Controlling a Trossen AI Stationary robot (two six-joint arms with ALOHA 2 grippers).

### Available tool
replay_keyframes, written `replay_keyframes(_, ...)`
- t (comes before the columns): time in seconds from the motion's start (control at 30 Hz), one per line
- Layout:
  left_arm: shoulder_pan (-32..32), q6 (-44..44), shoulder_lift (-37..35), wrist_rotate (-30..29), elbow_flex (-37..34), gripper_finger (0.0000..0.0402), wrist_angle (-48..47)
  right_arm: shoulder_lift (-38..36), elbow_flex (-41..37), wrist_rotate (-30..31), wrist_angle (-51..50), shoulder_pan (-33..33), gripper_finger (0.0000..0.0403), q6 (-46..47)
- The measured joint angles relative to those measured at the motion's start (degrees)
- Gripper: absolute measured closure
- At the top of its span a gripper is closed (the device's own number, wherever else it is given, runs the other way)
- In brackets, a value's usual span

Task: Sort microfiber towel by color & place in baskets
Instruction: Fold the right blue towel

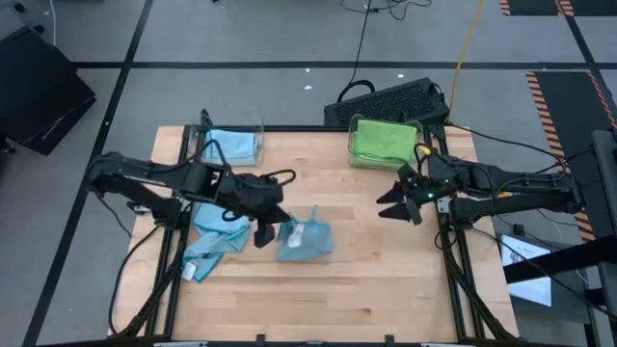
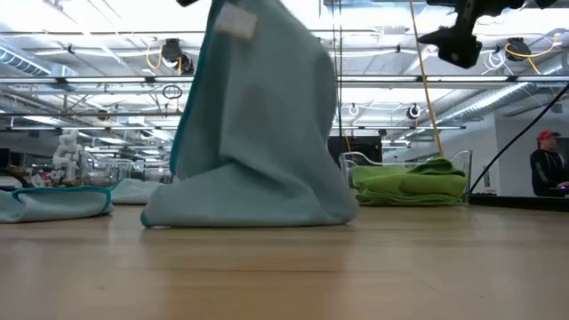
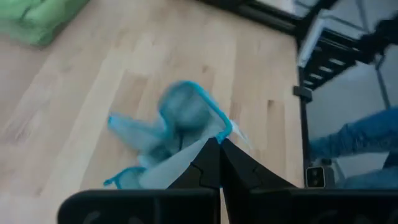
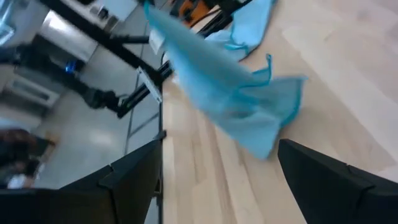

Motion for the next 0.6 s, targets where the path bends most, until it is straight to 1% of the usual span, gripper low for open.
replay_keyframes(0.1, 0.18, -4.86, 2.44, -2.02, 5.15, 0.0401, -3.10, -0.02, 0.00, -2.03, 0.03, 0.00, 0.0089, -3.78)
replay_keyframes(0.2, 0.75, -8.74, 4.98, -2.41, 10.03, 0.0401, -5.77, -0.07, 0.00, -3.21, 0.18, 0.02, 0.0089, -7.07)
replay_keyframes(0.3, 1.52, -12.88, 7.20, -3.41, 14.15, 0.0401, -6.60, -0.03, 0.00, -5.38, 1.90, 0.02, 0.0089, -9.60)
replay_keyframes(0.47, 2.63, -19.20, 10.69, -8.14, 19.28, 0.0401, -6.48, -0.04, 0.00, -8.33, 3.85, 0.07, 0.0089, -12.57)
replay_keyframes(0.6, 3.15, -23.18, 15.66, -8.82, 25.05, 0.0401, -6.15, -0.04, 0.00, -10.64, 3.16, 0.09, 0.0089, -14.53)
